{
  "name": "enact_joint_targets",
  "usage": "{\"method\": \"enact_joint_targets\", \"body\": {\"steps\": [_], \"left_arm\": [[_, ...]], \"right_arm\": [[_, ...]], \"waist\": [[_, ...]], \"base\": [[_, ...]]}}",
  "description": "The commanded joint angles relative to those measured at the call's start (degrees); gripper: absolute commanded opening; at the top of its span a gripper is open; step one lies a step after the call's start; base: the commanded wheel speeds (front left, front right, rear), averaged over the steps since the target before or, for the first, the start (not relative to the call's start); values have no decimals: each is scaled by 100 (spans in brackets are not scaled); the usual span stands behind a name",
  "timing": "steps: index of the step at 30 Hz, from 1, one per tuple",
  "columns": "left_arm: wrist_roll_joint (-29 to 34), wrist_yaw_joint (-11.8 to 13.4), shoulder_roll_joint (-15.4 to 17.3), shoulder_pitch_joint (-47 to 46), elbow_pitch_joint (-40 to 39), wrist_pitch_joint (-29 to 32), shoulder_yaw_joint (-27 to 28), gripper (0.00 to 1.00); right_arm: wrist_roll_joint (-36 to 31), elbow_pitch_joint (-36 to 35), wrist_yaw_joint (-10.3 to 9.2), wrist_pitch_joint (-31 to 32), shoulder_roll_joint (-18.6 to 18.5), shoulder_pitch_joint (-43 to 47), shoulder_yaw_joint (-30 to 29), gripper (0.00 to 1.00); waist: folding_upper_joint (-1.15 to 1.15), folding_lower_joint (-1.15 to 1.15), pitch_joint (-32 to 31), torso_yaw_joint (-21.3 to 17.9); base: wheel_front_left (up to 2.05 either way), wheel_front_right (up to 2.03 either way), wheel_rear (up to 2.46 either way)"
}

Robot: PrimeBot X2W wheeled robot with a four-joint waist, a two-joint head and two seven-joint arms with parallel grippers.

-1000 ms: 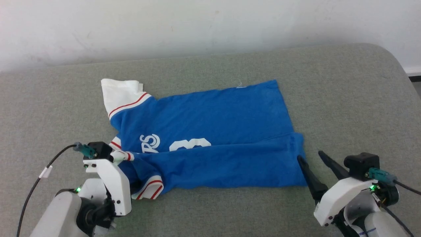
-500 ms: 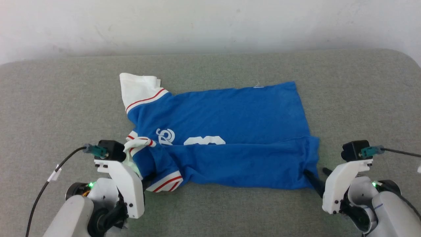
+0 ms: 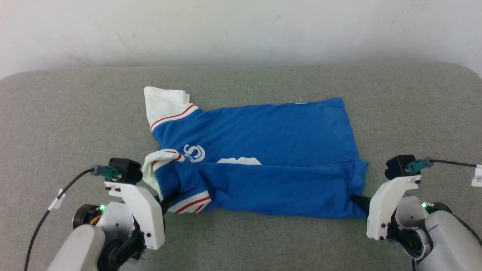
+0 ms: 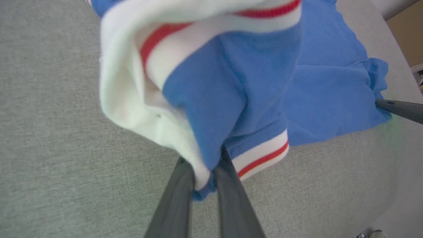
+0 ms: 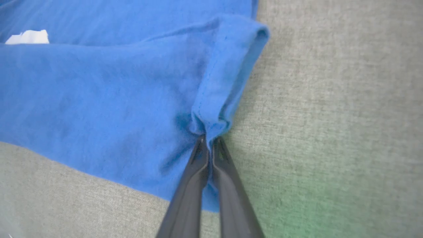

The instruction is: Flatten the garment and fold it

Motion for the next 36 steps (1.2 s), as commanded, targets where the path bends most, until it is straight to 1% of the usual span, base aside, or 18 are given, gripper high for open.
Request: {"method": "enact_joint_targets", "body": {"steps": [1,5,9,12,16,19,22,23,24,25,28,33,36], "left_arm": [[34,39,50,80,-60,-49,40,0],[85,143,165,253,-381,-152,146,0],[111,292,291,579,-773,-176,247,0],[117,399,371,897,-1070,-152,285,0],[87,612,426,1505,-1427,-106,330,0],[2,772,389,1955,-1552,-79,354,0],[-136,839,279,2225,-1491,-155,394,0],[-171,847,240,2257,-1428,-214,423,4],[-221,874,176,2283,-1362,-241,436,27],[-242,903,131,2298,-1311,-267,444,100],[-197,996,92,2261,-1143,-489,579,100],[22,1225,115,1928,-1108,-1053,973,100],[127,1331,118,1533,-1099,-1350,1179,100]], "right_arm": [[-14,15,14,-44,93,184,110,0],[-186,-611,14,-608,-88,336,-58,0],[-351,-1257,14,-736,-169,796,-312,0],[-458,-1752,14,-629,-144,1298,-525,0],[-633,-2372,14,-306,35,2046,-783,0],[-753,-2693,14,-55,234,2532,-888,0],[-923,-2788,14,51,384,2848,-907,0],[-961,-2781,14,55,454,2913,-920,22],[-968,-2757,14,25,534,2962,-927,73],[-1019,-2731,14,-37,571,2993,-916,100],[-1184,-2802,14,-551,676,2965,-974,100],[-1459,-3047,14,-1693,881,2824,-1264,100],[-1654,-3144,14,-2096,956,2667,-1324,100]], "waist": [[1,-1,-67,3],[1,-1,-296,14],[1,-1,-525,22],[1,-1,-671,31],[1,-1,-740,-24],[1,-1,-723,-76],[1,-1,-683,-116],[1,-1,-666,-123],[1,-1,-665,-125],[1,-1,-666,-126],[1,-1,-664,-136],[1,-1,-644,-174],[1,-1,-522,-235]], "base": [[0,0,0],[0,0,0],[0,0,0],[0,0,0],[0,0,0],[0,0,0],[0,0,0],[0,0,0],[0,0,0],[0,0,0],[0,0,0],[0,0,0],[0,0,0]]}}
